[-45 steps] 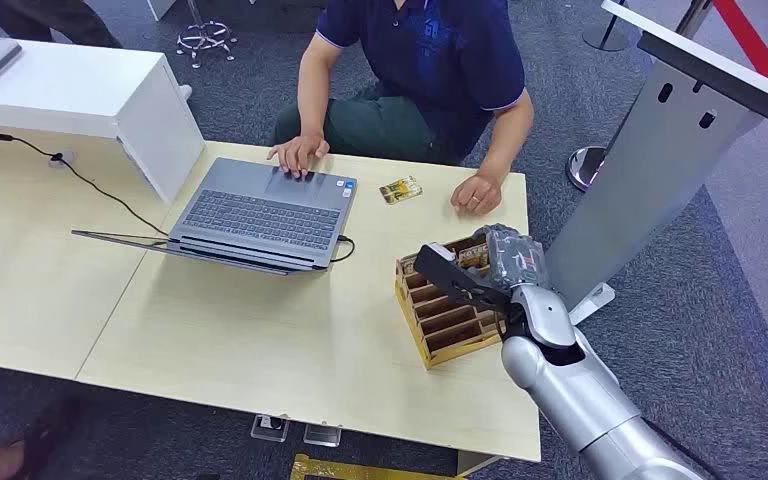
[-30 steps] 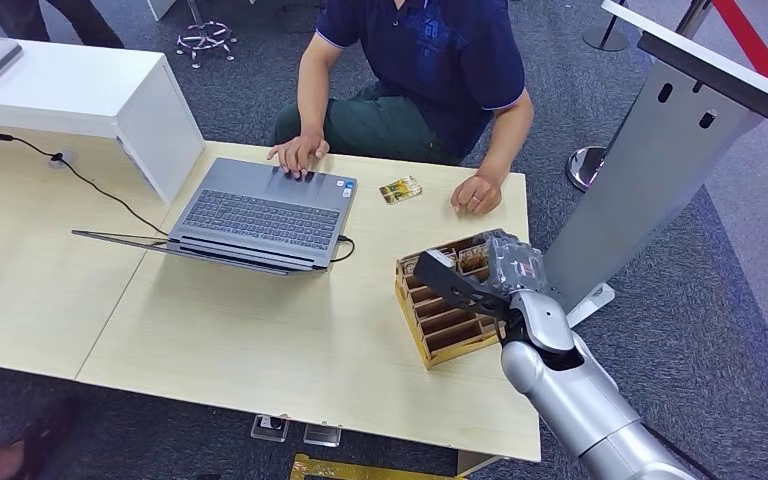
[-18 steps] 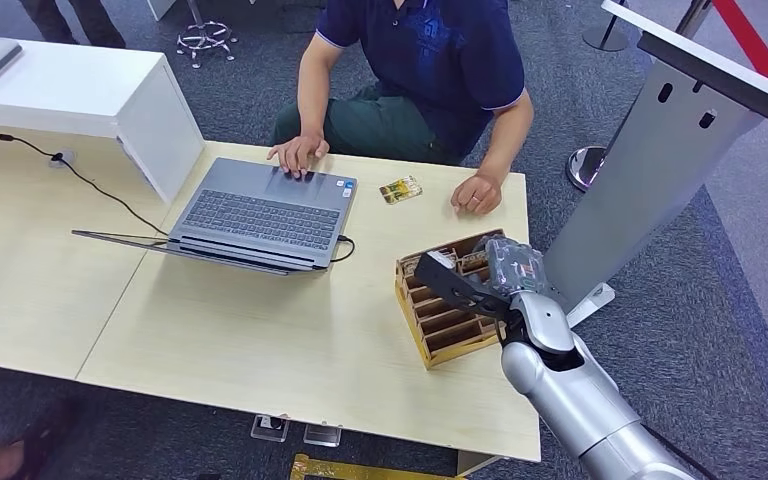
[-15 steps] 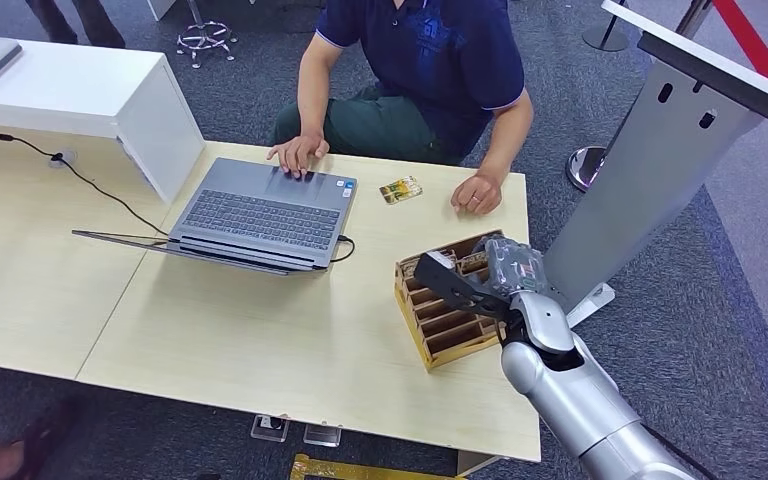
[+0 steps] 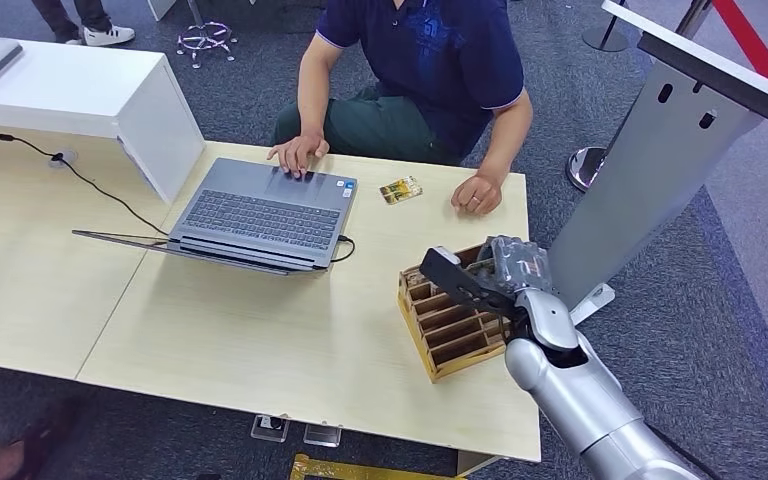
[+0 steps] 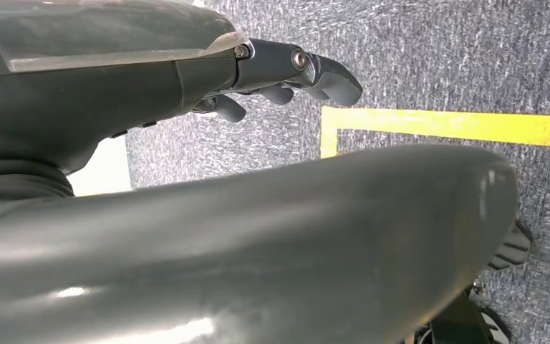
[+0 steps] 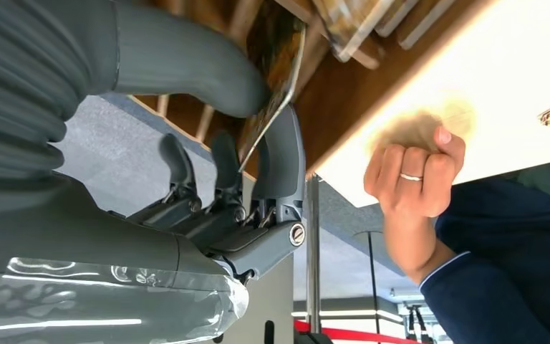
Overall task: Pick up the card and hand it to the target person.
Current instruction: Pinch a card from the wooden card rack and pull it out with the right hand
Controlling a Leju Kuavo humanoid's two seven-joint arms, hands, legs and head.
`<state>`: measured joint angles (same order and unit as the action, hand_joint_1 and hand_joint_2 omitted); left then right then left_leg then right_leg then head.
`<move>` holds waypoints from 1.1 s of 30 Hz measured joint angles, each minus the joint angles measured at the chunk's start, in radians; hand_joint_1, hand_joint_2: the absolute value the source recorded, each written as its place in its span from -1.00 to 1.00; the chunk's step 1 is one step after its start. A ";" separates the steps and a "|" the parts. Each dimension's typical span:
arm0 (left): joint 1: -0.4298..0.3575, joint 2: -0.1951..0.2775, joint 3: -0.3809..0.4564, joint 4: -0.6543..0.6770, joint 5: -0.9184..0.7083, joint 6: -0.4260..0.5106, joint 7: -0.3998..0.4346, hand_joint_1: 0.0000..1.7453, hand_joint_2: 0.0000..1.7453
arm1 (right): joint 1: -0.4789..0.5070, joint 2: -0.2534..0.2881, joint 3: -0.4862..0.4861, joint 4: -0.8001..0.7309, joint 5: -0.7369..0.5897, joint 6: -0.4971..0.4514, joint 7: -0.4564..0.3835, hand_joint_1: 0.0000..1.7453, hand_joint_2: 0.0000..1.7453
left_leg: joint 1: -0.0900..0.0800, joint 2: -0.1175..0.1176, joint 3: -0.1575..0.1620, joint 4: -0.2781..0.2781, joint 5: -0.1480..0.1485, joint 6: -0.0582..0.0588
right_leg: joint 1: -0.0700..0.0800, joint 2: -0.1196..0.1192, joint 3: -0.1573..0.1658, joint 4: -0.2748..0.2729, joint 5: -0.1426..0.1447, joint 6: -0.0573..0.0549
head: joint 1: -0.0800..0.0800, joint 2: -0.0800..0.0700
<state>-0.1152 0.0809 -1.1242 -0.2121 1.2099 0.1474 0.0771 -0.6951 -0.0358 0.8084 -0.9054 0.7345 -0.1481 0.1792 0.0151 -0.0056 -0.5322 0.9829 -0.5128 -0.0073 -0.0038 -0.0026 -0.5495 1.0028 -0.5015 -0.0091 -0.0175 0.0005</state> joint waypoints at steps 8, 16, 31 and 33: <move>0.000 0.000 0.000 0.000 -0.005 -0.001 0.000 -1.00 -1.00 | 0.000 -0.005 -0.006 0.001 -0.001 0.000 0.002 0.71 1.00 | 0.000 0.000 0.000 0.000 0.000 0.000 | 0.000 0.000 0.000 0.000 0.000 0.000 | 0.000 0.000; 0.000 0.000 0.000 0.000 -0.023 -0.001 0.000 -1.00 -1.00 | 0.000 -0.009 -0.007 0.001 -0.002 -0.004 0.006 0.78 1.00 | 0.000 0.000 0.000 0.000 0.000 0.000 | 0.000 0.000 0.000 0.000 0.000 0.000 | 0.000 0.000; 0.000 0.000 0.000 0.000 -0.025 0.002 -0.006 -1.00 -1.00 | 0.003 -0.017 -0.013 -0.018 -0.019 -0.020 0.011 0.78 1.00 | 0.000 0.000 0.000 0.000 0.000 0.000 | 0.000 0.000 0.000 0.000 0.000 0.000 | 0.000 0.000; 0.000 0.000 0.000 0.000 -0.024 0.002 -0.006 -1.00 -1.00 | 0.005 -0.021 -0.021 -0.040 -0.029 -0.025 0.008 0.78 1.00 | 0.000 0.000 0.000 0.000 0.000 0.000 | 0.000 0.000 0.000 0.000 0.000 0.000 | 0.000 0.000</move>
<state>-0.1150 0.0809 -1.1242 -0.2121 1.1856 0.1496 0.0707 -0.6905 -0.0565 0.7872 -0.9452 0.7052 -0.1734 0.1869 0.0151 -0.0053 -0.5320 0.9830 -0.5128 -0.0073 -0.0038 -0.0023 -0.5495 1.0028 -0.5015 -0.0091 -0.0175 0.0004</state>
